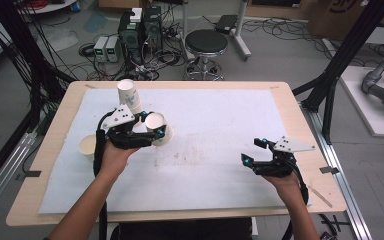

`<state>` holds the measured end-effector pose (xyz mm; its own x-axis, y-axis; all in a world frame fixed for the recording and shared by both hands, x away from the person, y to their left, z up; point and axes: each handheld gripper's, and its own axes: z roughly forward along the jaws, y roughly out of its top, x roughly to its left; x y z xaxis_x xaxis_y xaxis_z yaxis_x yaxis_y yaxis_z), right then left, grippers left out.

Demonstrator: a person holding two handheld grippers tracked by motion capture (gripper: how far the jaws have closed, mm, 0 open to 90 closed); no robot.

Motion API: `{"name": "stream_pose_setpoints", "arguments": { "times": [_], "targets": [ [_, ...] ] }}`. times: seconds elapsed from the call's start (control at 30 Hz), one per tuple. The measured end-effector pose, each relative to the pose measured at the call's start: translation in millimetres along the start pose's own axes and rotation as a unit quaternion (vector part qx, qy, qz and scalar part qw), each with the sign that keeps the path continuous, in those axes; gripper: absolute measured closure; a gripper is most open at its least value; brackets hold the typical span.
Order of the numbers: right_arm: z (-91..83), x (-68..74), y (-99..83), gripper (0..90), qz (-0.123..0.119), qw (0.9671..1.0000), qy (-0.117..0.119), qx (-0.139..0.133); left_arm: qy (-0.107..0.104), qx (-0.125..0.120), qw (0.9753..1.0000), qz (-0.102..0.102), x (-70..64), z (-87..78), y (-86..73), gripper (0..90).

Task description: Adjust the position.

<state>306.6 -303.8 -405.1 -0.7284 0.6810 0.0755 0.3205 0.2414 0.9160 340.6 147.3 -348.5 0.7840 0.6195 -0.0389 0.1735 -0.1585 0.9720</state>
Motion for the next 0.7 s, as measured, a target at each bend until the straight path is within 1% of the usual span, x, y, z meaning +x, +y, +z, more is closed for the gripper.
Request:
{"name": "stream_pose_setpoints", "arguments": {
  "times": [0.13,0.27,0.3,0.4,0.47,0.5,0.53,0.57,0.6,0.7],
  "targets": [
    [3.0,1.5,0.7,19.6,-0.003,0.9999,0.012,0.003,-0.011,0.004,0.9999,0.000,-3.0,3.1,-4.2,36.5],
    [5.7,5.6,-0.5,19.6,-0.010,0.9996,0.026,0.011,-0.028,0.006,0.9996,0.002,-9.4,6.0,-7.6,36.5],
    [6.1,7.1,-0.9,19.6,-0.011,0.9994,0.030,0.013,-0.035,0.005,0.9994,0.000,-11.5,6.8,-8.5,36.5],
    [7.1,10.8,-1.3,19.6,-0.018,0.9989,0.038,0.019,-0.046,0.006,0.9989,0.000,-16.8,9.0,-11.3,36.5],
    [7.4,13.1,-0.8,19.6,-0.017,0.9987,0.043,0.019,-0.056,0.008,0.9984,-0.001,-20.4,10.3,-13.0,36.5],
    [7.4,13.1,-0.8,19.6,-0.017,0.9987,0.043,0.019,-0.056,0.008,0.9984,-0.001,-20.4,10.3,-13.0,36.5],
    [8.2,15.9,0.0,19.6,-0.019,0.9984,0.050,0.020,-0.069,0.011,0.9976,0.000,-24.2,12.0,-14.2,36.5],
    [8.2,15.9,0.0,19.6,-0.019,0.9984,0.050,0.020,-0.069,0.011,0.9976,0.000,-24.2,12.0,-14.2,36.5],
    [9.8,19.5,1.4,19.6,-0.024,0.9979,0.056,0.021,-0.079,0.014,0.9967,0.005,-28.1,13.7,-14.3,36.4],
    [12.4,22.5,3.1,19.6,-0.027,0.9973,0.065,0.022,-0.098,0.013,0.9951,0.006,-31.9,16.0,-14.1,36.4]
  ]
}}
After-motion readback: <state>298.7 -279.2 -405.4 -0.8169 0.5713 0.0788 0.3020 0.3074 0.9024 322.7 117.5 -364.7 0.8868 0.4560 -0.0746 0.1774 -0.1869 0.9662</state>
